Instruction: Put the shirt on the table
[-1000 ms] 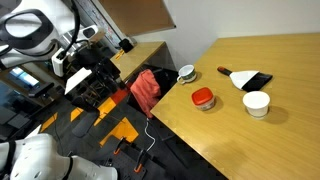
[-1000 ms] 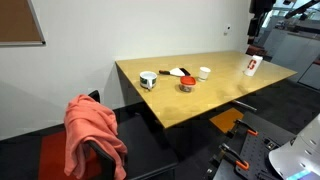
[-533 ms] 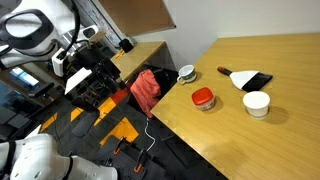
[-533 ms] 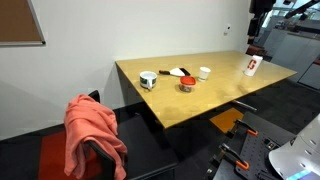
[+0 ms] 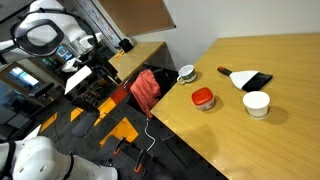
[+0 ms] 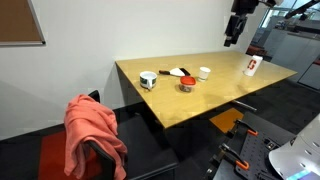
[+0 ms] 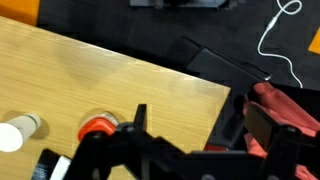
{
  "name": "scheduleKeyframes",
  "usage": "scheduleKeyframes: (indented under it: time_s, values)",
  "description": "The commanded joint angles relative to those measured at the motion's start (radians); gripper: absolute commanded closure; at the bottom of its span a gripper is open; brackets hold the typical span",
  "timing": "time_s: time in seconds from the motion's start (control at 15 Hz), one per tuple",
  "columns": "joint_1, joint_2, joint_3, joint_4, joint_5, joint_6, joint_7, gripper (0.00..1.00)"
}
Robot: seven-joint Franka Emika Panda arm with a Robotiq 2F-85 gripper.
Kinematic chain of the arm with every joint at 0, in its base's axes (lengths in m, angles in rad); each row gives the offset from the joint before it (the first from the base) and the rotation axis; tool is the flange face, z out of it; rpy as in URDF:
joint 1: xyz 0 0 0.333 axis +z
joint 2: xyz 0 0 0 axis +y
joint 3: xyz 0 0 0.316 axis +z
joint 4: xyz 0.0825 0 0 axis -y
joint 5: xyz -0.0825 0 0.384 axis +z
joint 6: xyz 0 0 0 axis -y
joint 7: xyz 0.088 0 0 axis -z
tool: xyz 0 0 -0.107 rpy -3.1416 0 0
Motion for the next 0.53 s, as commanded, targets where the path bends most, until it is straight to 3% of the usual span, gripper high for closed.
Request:
scheduleKeyframes:
  time_s: [0.0, 0.27, 0.4, 0.47]
  values:
    - [0.051, 0.048, 0.076, -0.034, 0.142, 0.195, 0.16, 0.0]
    - [0.089, 0.144, 0.183, -0.036, 0.213, 0.462, 0.326, 0.0]
    - [0.101, 0.19, 0.224, -0.019, 0.199, 0.521, 0.381, 0.0]
    - [0.094, 0.146, 0.199, -0.041, 0.19, 0.476, 0.335, 0.0]
